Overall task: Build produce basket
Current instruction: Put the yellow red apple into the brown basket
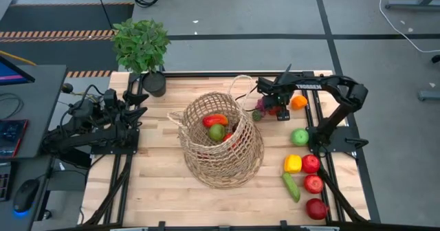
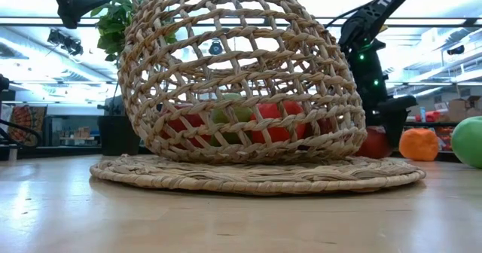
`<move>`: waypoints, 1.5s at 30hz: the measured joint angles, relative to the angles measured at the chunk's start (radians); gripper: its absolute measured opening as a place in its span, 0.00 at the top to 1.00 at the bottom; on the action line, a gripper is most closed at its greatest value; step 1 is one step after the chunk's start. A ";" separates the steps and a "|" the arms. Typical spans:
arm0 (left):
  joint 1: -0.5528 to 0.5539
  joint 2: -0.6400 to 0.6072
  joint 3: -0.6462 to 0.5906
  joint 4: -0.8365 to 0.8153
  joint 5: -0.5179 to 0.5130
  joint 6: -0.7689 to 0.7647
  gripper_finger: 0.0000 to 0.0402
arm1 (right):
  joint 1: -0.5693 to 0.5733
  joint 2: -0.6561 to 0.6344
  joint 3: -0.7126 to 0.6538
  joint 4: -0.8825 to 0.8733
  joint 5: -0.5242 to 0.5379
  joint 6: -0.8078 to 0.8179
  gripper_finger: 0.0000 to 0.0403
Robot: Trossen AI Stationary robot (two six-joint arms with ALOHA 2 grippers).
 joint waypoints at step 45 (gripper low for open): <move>0.000 0.000 0.000 0.000 0.000 0.000 0.03 | -0.128 -0.664 0.001 0.660 0.421 0.201 0.19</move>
